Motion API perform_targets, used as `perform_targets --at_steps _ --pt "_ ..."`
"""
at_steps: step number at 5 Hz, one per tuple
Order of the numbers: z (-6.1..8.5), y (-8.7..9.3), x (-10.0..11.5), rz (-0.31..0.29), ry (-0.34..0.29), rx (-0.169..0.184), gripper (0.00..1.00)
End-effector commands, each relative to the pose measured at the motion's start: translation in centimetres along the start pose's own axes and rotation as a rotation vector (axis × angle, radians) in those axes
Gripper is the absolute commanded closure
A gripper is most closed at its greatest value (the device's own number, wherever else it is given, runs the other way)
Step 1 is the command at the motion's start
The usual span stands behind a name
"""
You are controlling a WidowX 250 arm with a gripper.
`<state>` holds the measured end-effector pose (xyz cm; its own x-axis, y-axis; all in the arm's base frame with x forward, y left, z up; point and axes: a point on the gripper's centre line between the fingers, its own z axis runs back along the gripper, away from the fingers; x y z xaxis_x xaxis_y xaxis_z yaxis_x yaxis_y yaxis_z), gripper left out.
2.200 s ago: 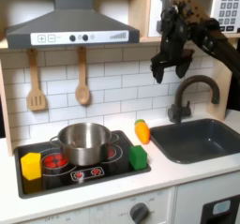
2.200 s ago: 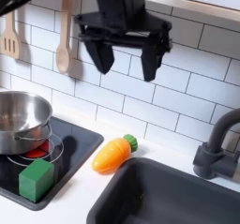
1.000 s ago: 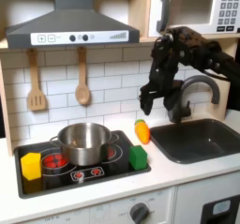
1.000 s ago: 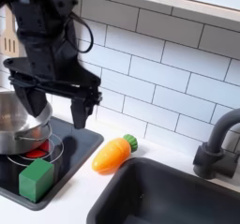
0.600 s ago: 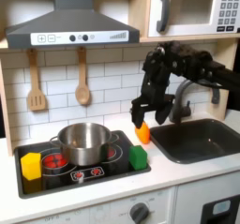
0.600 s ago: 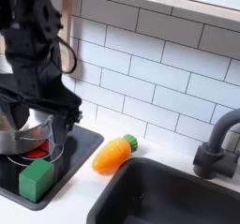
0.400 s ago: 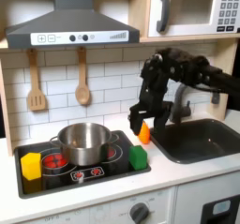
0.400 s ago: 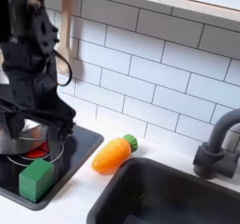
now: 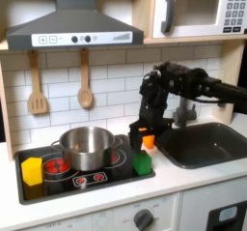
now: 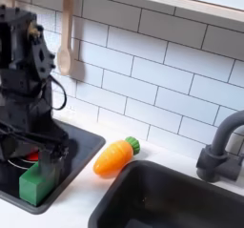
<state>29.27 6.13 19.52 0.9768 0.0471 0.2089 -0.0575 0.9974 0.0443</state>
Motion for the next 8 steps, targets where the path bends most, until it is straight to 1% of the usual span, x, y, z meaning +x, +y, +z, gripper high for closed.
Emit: perform_targets --at_steps 1,2,3,4,6,8 --pt "-2.3 0.8 -0.7 -0.006 0.059 0.019 0.00" --pt "-3.3 0.4 -1.0 -0.019 0.090 0.015 0.00" --pt "-4.3 0.3 -1.1 -0.017 0.114 0.002 0.00" --pt "-4.8 0.5 -0.8 -0.023 0.120 0.008 0.00" --pt "-5.7 0.6 -0.6 -0.037 0.138 0.004 0.00" --pt "-5.3 0.6 0.1 -0.049 0.119 -0.002 0.00"
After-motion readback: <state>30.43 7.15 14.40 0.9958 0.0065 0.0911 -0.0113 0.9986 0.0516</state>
